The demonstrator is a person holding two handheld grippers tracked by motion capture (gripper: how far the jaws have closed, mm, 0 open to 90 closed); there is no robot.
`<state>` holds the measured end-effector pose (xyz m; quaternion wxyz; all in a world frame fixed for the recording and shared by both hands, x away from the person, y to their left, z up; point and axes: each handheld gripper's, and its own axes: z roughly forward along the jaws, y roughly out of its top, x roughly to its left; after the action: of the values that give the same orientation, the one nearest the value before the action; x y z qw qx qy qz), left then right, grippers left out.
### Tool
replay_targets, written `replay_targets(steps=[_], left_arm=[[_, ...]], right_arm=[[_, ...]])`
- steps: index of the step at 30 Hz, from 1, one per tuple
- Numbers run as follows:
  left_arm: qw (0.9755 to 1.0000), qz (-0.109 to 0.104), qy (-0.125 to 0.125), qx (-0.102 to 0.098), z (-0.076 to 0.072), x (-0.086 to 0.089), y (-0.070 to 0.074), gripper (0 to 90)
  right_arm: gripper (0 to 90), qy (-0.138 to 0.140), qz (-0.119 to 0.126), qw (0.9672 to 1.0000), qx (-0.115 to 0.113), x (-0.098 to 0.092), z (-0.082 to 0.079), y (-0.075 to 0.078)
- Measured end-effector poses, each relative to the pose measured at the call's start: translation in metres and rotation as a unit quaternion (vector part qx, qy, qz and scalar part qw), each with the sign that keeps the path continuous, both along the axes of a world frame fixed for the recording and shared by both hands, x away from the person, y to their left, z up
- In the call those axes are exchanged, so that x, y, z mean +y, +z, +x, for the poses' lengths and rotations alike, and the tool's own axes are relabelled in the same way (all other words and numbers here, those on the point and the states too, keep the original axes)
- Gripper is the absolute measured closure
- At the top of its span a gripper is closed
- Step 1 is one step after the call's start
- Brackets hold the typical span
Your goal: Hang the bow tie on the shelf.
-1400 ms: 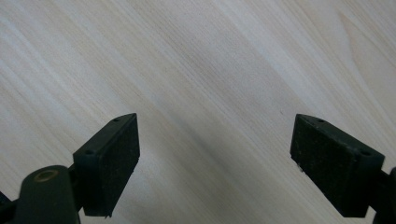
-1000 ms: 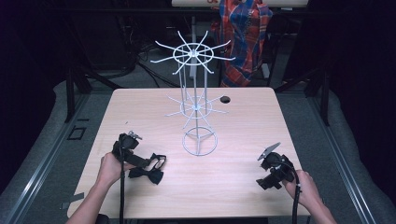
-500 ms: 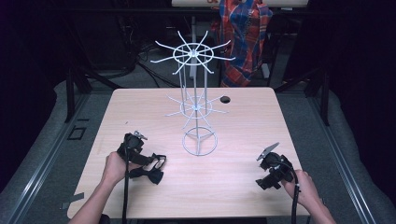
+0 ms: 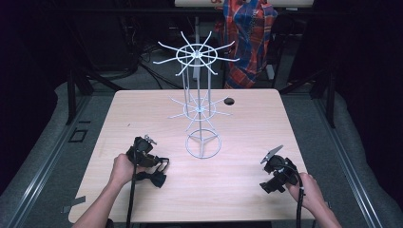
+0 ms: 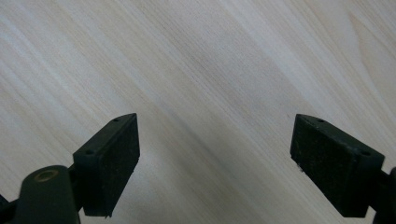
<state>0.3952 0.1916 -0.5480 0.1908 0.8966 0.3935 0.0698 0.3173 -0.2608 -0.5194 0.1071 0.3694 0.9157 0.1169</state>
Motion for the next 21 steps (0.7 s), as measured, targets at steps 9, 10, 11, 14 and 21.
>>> replay_targets(steps=[9, 10, 11, 14, 21], left_arm=[[0.9998, 0.016, -0.007, -0.002, -0.001, -0.0042, -0.0025, 79.9], [0.9998, 0.018, -0.009, -0.001, -0.001, -0.0042, -0.0025, 80.3], [0.9998, 0.018, -0.009, -0.001, -0.001, -0.0042, -0.0025, 80.5], [0.9998, 0.017, -0.008, -0.001, -0.0012, -0.0033, -0.0039, 81.7], [0.9999, 0.013, -0.006, -0.002, -0.0006, 0.0008, -0.0025, 84.2]], right_arm=[[15.4, -0.004, 0.005, 1.0, -0.003, -0.0006, -0.0002, -0.0007], [15.4, -0.003, 0.002, 1.0, -0.002, -0.0004, -0.0001, -0.0002], [15.4, -0.003, 0.002, 1.0, -0.002, -0.0004, -0.0001, -0.0002], [15.4, 0.001, 0.002, 1.0, -0.002, -0.0001, -0.0001, 0.0009], [15.4, -0.004, 0.011, 0.9999, -0.008, 0.0007, -0.0017, 0.0007]])
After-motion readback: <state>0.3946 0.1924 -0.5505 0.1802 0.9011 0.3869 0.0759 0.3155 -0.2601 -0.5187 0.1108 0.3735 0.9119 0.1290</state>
